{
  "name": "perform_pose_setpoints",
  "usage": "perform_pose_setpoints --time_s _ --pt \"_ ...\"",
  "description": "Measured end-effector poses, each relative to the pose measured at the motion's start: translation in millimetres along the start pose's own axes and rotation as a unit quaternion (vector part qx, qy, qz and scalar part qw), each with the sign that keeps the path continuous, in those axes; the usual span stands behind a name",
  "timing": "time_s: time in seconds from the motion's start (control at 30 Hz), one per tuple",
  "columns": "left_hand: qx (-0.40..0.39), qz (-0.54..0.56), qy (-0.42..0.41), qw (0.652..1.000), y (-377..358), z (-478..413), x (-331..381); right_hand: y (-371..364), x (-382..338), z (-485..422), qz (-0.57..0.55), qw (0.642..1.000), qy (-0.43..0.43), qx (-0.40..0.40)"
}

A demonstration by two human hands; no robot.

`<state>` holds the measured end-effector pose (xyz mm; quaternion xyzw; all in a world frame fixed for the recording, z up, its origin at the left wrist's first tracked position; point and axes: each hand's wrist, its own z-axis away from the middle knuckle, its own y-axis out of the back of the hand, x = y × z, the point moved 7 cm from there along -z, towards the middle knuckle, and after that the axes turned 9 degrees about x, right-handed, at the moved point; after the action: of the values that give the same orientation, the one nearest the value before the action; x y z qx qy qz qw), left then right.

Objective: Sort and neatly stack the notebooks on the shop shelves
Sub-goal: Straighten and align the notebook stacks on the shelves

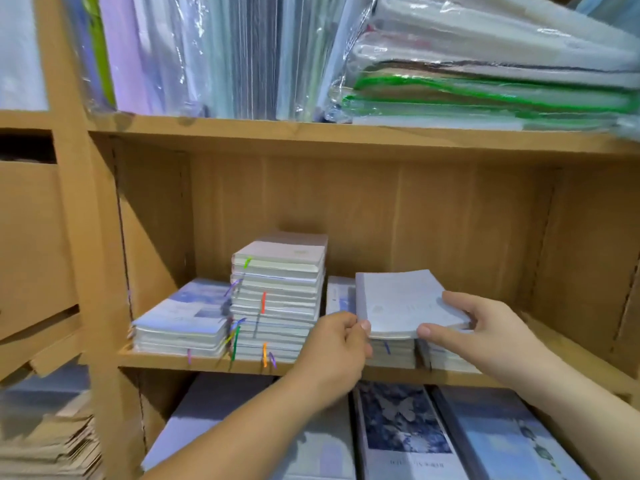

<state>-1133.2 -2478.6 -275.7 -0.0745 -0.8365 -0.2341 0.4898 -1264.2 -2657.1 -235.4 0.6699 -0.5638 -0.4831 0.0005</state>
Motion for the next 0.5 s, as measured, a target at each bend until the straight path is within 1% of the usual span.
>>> perform_pose_setpoints --time_s 0.17,0.27,0.33,0.4,0.43,0.5 --pt "0.042 -0.036 0.003 0.998 23 -31 -20 -37 -7 -23 0.039 0.999 0.032 -0.011" --pt "0.048 -0.066 0.004 0.997 26 -44 -30 -53 -1 -39 0.074 0.996 0.036 -0.017" --pt "0.061 -0.144 -0.014 0.988 26 -51 -34 -62 9 -48 0.105 0.994 0.022 -0.032" --pt "0.073 -0.271 -0.045 0.959 27 -53 -36 -69 17 -52 0.157 0.986 0.021 -0.052" --pt "0.073 -0.317 -0.059 0.944 27 -53 -38 -70 20 -52 0.171 0.983 0.023 -0.058" --pt "0.063 -0.351 -0.083 0.931 26 -53 -42 -70 27 -53 0.16 0.985 0.019 -0.064"
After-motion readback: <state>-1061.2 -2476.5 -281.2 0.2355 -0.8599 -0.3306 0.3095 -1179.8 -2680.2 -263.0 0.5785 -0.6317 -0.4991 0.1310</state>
